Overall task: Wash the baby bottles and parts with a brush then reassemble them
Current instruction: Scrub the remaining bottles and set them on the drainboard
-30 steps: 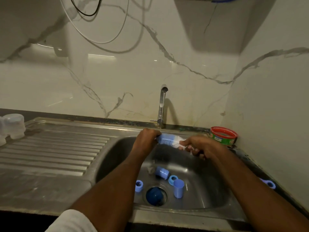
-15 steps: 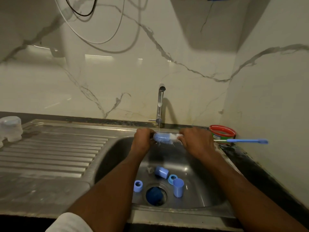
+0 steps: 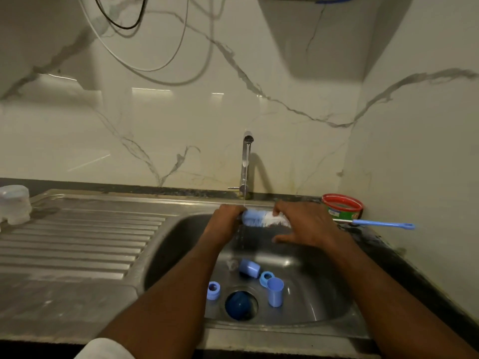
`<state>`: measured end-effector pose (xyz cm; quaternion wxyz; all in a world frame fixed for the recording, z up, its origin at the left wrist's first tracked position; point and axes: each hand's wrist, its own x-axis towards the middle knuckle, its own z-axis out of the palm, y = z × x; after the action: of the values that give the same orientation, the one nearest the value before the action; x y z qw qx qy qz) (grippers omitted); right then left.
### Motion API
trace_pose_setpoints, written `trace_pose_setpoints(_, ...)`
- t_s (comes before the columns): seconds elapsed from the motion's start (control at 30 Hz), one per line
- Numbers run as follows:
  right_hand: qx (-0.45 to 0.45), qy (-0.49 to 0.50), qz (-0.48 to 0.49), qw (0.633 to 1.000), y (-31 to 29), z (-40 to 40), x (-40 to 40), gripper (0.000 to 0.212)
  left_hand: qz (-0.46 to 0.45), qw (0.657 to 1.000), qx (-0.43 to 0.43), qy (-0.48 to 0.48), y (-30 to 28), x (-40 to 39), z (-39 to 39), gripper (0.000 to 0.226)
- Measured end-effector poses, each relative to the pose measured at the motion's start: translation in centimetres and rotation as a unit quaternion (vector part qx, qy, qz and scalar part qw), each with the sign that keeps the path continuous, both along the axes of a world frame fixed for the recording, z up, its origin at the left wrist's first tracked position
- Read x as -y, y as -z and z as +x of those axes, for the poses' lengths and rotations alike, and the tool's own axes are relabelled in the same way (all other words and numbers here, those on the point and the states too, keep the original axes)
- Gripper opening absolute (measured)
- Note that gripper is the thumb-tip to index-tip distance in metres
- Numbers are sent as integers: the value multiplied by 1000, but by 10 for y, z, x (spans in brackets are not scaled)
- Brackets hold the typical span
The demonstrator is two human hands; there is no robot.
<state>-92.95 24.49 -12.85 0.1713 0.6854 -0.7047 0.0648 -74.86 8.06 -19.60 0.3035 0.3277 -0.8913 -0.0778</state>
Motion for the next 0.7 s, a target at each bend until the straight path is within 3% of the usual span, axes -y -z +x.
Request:
trace_pose_setpoints(0.07, -48, -2, -39, 998, -6, 4, -2, 38, 3, 1000, -2, 21, -2, 2, 2, 30)
trace_pose_setpoints(0.17, -35, 4, -88, 996, -9, 11, -4, 27, -19, 1000, -15, 14, -3, 1, 3, 29)
trace_pose_setpoints(0.27, 129, 35, -59, 989, -7, 18, -1, 18, -39, 997, -67, -5, -3, 0, 7, 23)
trace_pose_setpoints(0.3, 245, 62, -12, 967, -11, 19, 1, 14, -49, 996, -74, -4, -3, -1, 8, 20)
trace_pose_setpoints(0.37, 484, 153, 89, 857, -23, 18, 3, 18, -63, 994, -84, 6, -3, -5, 7, 14)
trace_pose_setpoints(0.4, 548, 194, 121, 805, -27, 18, 0, 24, -70, 993, -95, 9, -2, -6, 7, 13)
trace_pose_setpoints(0.43, 566, 217, 135, 784, -27, 14, -1, 29, -73, 992, -104, 8, -2, -7, 6, 15)
trace_pose_setpoints(0.47, 560, 219, 132, 788, -25, 10, -2, 32, -70, 991, -112, 7, -4, -7, 6, 17)
trace_pose_setpoints(0.5, 526, 200, 118, 818, -20, 5, 0, 32, -59, 992, -111, 7, -4, -7, 5, 18)
trace_pose_setpoints(0.6, 293, 107, 1, 950, 0, -4, 2, 46, 4, 1000, -29, 8, -2, -9, 0, 29)
trace_pose_setpoints(0.7, 95, 9, -34, 995, 9, -12, 2, 67, 57, 997, 37, 28, 3, -4, -2, 33)
